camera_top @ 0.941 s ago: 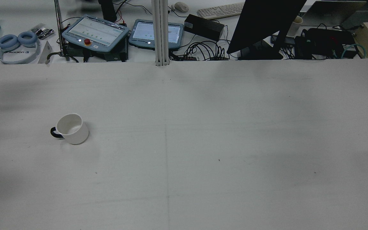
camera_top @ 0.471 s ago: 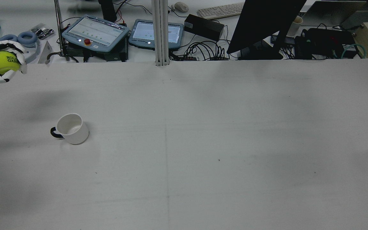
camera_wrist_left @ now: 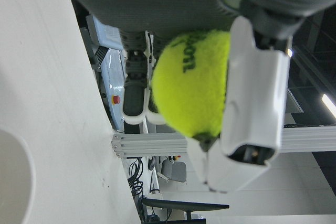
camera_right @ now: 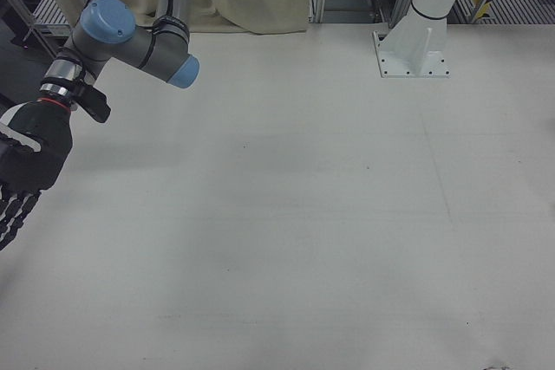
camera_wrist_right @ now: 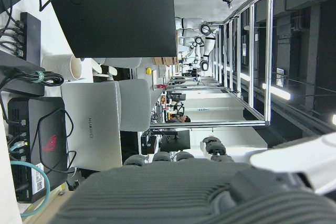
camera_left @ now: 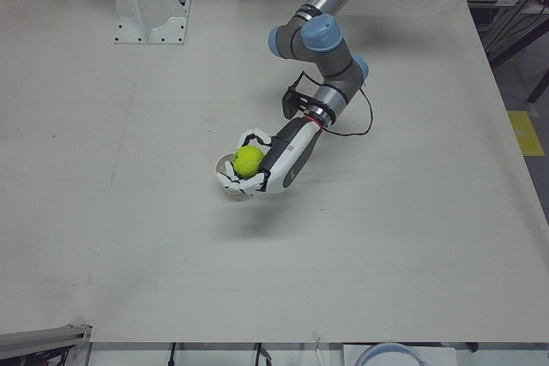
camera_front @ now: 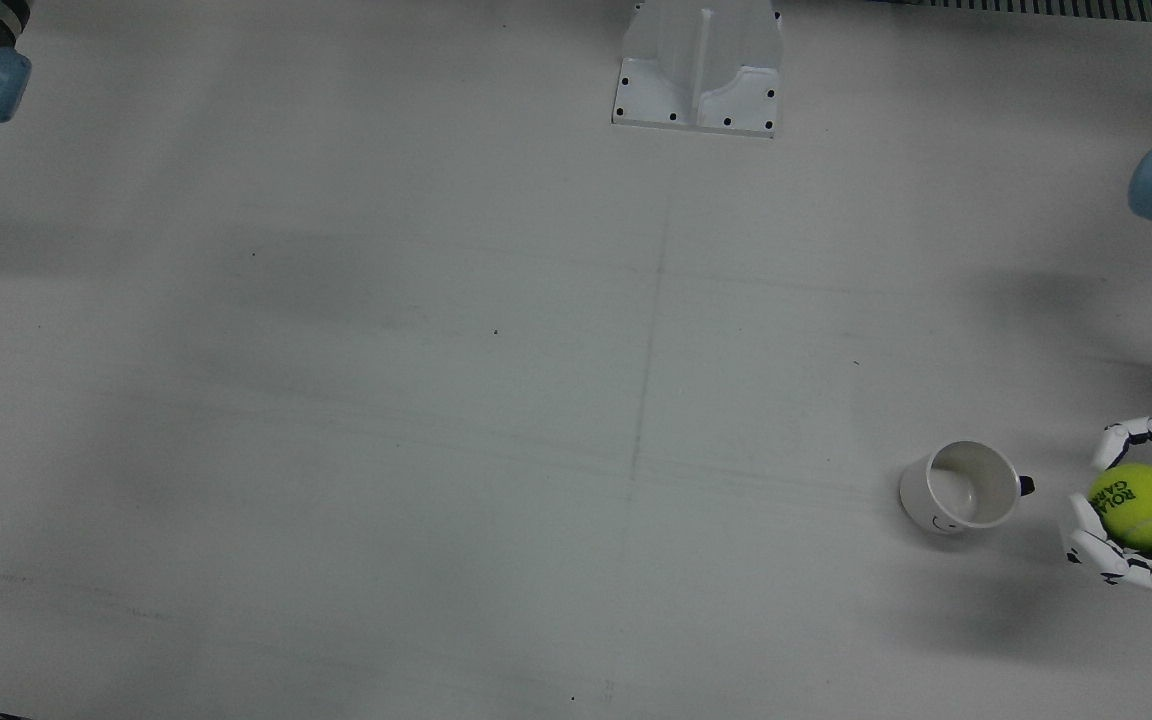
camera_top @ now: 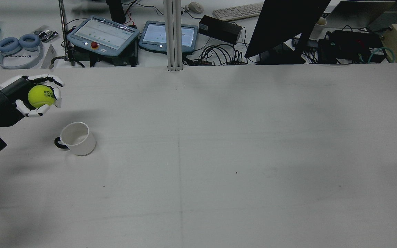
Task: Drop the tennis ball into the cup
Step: 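Move the left hand holding the tennis ball over the white cup, then open the left hand fingers to release the ball into the cup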
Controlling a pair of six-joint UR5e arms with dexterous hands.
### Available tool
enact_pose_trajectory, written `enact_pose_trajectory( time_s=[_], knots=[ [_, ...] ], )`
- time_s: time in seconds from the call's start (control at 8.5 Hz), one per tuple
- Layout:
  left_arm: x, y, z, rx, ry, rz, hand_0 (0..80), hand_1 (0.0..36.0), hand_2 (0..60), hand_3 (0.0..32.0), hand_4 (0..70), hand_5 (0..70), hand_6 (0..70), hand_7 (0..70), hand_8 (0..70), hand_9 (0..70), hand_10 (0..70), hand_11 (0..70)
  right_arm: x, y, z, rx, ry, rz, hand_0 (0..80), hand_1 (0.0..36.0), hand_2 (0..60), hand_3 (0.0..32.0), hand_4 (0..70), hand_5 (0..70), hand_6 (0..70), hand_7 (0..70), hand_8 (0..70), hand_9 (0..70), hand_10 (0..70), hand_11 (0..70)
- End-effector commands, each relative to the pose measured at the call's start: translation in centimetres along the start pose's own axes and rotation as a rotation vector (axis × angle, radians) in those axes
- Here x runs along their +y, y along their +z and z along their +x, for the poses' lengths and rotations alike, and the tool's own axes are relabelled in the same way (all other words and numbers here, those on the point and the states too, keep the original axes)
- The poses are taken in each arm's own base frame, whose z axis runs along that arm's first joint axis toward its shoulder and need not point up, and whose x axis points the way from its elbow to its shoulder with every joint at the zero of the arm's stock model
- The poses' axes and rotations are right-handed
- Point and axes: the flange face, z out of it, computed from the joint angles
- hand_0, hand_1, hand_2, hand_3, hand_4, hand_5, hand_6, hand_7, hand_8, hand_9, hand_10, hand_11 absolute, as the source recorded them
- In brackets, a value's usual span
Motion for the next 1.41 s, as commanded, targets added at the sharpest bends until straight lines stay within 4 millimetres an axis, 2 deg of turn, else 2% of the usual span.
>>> enact_pose_trajectory(
  time_s=[0.0,0.12,0.24,0.35,0.47,0.59,0.71,0.82,0.94,1.06,1.29],
  knots=[
    [0.75,0.31,-4.88,-0.067,-0.028,-0.008,80.0,36.0,58.3,0.0,33.7,33.1,70.0,70.0,50.3,64.1,34.3,52.3,0.03,0.0,0.0,0.0,0.0,-0.001,0.0,0.0,0.0,0.0,0.0,0.0,0.0,0.0,0.0,0.0,0.0,0.0],
    [0.84,0.36,-5.16,-0.071,-0.031,-0.013,80.0,36.0,58.4,0.0,33.3,34.1,70.0,70.0,49.9,63.5,34.1,52.0,-0.04,0.0,0.0,0.0,0.0,0.001,0.0,0.0,0.0,0.0,0.0,0.0,0.0,0.0,0.0,0.0,0.0,0.0],
    [0.89,0.59,-5.29,-0.07,-0.033,-0.024,80.0,36.0,58.3,0.0,32.5,31.4,70.0,70.0,47.0,59.6,32.6,49.9,0.03,0.0,0.0,0.0,0.0,-0.001,0.0,0.0,0.0,0.0,0.0,0.0,0.0,0.0,0.0,0.0,0.0,0.0],
    [1.07,0.74,-5.56,-0.068,-0.015,-0.047,80.0,36.0,58.3,0.0,30.3,26.1,69.6,70.0,36.8,46.0,29.1,44.9,0.03,0.0,0.0,0.0,0.0,-0.001,0.0,0.0,0.0,0.0,0.0,0.0,0.0,0.0,0.0,0.0,0.0,0.0],
    [1.25,0.85,-5.62,-0.065,-0.005,-0.058,69.8,36.0,57.7,0.0,25.7,22.5,64.6,42.2,27.6,27.5,26.2,41.0,0.03,0.0,0.0,0.0,0.0,-0.001,0.0,0.0,0.0,0.0,0.0,0.0,0.0,0.0,0.0,0.0,0.0,0.0],
    [1.32,0.87,-5.6,-0.064,-0.005,-0.059,61.5,33.7,52.2,0.0,20.8,19.8,53.2,32.5,23.2,22.7,25.2,39.4,0.05,0.02,0.01,0.0,0.0,-0.002,0.0,0.0,0.0,0.0,0.0,0.0,0.0,0.0,0.0,0.0,0.0,0.0],
    [1.16,0.81,-5.63,-0.065,-0.005,-0.055,58.9,32.1,52.4,0.0,18.8,19.1,52.0,28.9,22.3,21.0,23.6,37.0,0.03,0.0,0.0,0.0,0.0,-0.001,0.0,0.0,0.0,0.0,0.0,0.0,0.0,0.0,0.0,0.0,0.0,0.0],
    [1.09,0.79,-5.66,-0.067,-0.004,-0.054,57.7,32.1,51.6,0.0,17.7,16.9,41.0,29.0,19.7,20.6,22.5,35.3,0.03,0.0,0.0,0.0,0.0,-0.001,0.0,0.0,0.0,0.0,0.0,0.0,0.0,0.0,0.0,0.0,0.0,0.0],
    [0.88,0.67,-5.69,-0.068,-0.003,-0.05,56.9,31.7,51.0,0.0,17.3,15.9,36.5,29.1,18.5,20.3,22.1,34.6,-0.04,0.0,0.0,0.0,0.0,0.001,0.0,0.0,0.0,0.0,0.0,0.0,0.0,0.0,0.0,0.0,0.0,0.0],
    [0.88,0.67,-5.69,-0.068,-0.003,-0.049,56.4,30.7,50.6,0.0,16.9,16.8,42.5,27.3,19.5,19.6,21.8,34.2,0.03,0.0,0.0,0.0,0.0,-0.001,0.0,0.0,0.0,0.0,0.0,0.0,0.0,0.0,0.0,0.0,0.0,0.0],
    [0.91,0.7,-5.69,-0.068,-0.004,-0.052,56.1,30.3,50.2,0.0,16.5,16.7,42.4,26.7,19.2,19.2,21.7,34.0,0.03,0.0,0.0,0.0,0.0,-0.001,0.0,0.0,0.0,0.0,0.0,0.0,0.0,0.0,0.0,0.0,0.0,0.0]
  ],
)
